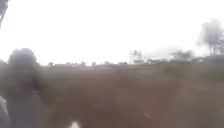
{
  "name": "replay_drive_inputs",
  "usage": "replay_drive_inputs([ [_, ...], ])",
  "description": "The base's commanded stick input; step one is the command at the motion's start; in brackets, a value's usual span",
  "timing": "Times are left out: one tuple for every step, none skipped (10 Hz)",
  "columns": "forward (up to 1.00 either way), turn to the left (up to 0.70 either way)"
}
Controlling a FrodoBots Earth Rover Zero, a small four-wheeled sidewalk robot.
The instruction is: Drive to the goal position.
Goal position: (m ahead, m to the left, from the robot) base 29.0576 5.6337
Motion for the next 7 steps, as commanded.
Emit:
replay_drive_inputs([
  [0.70,0.00],
  [0.70,0.00],
  [0.70,0.00],
  [0.70,0.00],
  [0.70,0.00],
  [0.70,0.00],
  [0.70,0.00],
])
